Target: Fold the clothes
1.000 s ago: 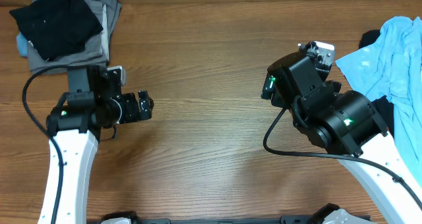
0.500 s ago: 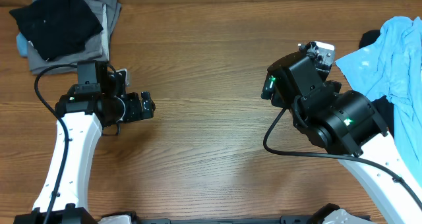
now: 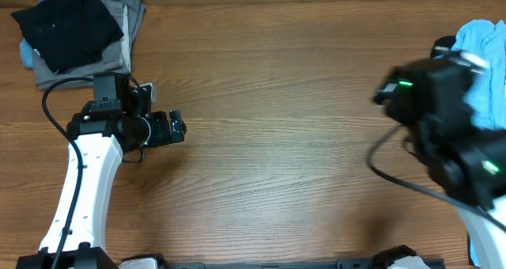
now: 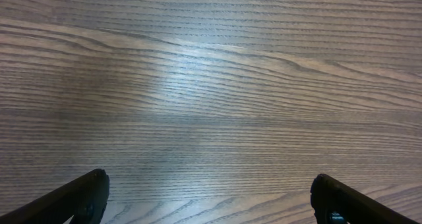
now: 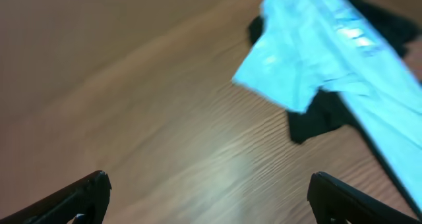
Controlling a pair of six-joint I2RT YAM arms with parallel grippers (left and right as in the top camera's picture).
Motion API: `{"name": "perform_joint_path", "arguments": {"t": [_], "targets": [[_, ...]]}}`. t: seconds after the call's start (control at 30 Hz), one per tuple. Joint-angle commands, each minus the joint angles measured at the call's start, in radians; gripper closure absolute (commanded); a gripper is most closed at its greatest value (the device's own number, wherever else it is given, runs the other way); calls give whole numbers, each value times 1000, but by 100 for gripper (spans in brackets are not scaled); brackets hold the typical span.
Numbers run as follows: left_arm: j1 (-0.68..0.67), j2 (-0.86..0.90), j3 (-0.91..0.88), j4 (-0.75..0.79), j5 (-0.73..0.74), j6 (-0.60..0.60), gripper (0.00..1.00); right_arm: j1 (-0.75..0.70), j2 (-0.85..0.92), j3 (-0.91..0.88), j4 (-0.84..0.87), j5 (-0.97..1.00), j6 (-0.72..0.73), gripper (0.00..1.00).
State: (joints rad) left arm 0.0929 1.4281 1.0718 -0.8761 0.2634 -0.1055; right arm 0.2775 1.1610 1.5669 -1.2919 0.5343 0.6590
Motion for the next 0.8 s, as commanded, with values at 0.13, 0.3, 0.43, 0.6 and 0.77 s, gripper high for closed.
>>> {"name": "perform_joint_path", "arguments": {"t": [0.13, 0.3, 0.43, 0.6, 0.77], "targets": [[5, 7, -5, -2, -9, -7, 0, -175, -190, 5, 4, 22, 8, 0], [5, 7, -5, -1, -9, -7, 0, -216, -300, 5, -13, 30, -5, 0], [5, 7, -5, -1, -9, -7, 0, -242, -379, 2, -86, 8, -3, 0], [5, 7, -5, -2, -9, -7, 0, -273, -485, -115, 1, -5, -25, 0], [5, 7, -5, -2, -9, -7, 0, -273, -613, -395, 223, -77, -150, 0]]}}
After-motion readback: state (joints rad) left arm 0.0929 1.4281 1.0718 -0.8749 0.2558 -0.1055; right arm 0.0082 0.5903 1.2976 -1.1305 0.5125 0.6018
